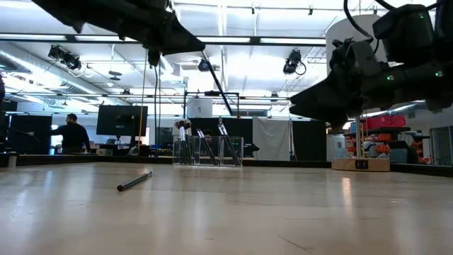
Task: Put items in baskets/containers
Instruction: Put the black eyeshadow brush into the transparent organizer
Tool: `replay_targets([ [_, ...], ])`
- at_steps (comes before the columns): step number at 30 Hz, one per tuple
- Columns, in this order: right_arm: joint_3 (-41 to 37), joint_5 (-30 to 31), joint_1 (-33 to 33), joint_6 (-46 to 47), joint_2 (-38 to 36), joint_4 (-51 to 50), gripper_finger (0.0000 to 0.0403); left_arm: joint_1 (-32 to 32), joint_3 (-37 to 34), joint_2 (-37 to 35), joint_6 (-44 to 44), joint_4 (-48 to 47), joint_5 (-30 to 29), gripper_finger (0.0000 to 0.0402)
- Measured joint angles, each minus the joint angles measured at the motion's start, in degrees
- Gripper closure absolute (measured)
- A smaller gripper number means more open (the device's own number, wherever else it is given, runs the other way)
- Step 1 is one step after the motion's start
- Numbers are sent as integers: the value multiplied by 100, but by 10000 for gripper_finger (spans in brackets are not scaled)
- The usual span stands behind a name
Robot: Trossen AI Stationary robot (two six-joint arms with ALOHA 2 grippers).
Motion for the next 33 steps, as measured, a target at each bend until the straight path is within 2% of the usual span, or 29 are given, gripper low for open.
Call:
replay_targets([
  [2,20,53,2,13,71,-35,247,542,106,-142,32,-234,286,401],
  [5,81,66,2,12,163,-26,251,1326,643,-210,46,-1171,650,401],
  [9,151,71,2,3,231,-26,252,2176,1482,9,380,-2299,723,401],
  [11,194,73,2,-20,231,-44,252,2556,1765,183,490,-2510,871,401],
  [15,241,73,2,-34,231,-29,252,3229,1866,613,213,-2431,1690,401],
  [17,244,75,3,-35,231,-33,252,3417,1827,863,64,-2317,1923,401],
  [20,244,77,2,-89,231,-39,252,3573,1829,1190,-32,-2231,1972,401],
  [33,244,77,4,-32,231,-58,252,3729,1829,2046,-434,-1762,2157,402],
])
